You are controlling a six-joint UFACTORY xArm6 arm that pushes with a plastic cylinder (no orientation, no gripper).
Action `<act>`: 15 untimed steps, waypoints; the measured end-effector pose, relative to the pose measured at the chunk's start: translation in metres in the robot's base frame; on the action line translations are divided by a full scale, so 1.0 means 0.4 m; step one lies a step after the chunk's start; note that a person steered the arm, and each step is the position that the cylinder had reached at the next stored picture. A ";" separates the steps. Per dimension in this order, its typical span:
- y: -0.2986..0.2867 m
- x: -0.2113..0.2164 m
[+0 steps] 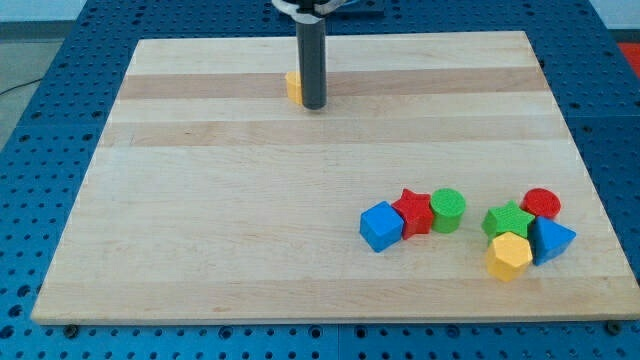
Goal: Move the yellow heart to the top centre
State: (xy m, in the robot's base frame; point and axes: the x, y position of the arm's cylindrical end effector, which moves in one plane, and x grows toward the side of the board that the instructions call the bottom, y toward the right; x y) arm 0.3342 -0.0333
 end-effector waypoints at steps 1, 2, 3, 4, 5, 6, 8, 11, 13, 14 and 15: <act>-0.054 0.000; -0.142 0.000; -0.146 -0.025; -0.068 -0.081; 0.011 -0.128; 0.046 -0.176; 0.015 -0.209; 0.097 -0.167; 0.189 -0.169; 0.189 -0.238; 0.189 -0.253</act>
State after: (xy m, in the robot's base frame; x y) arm 0.2331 0.0423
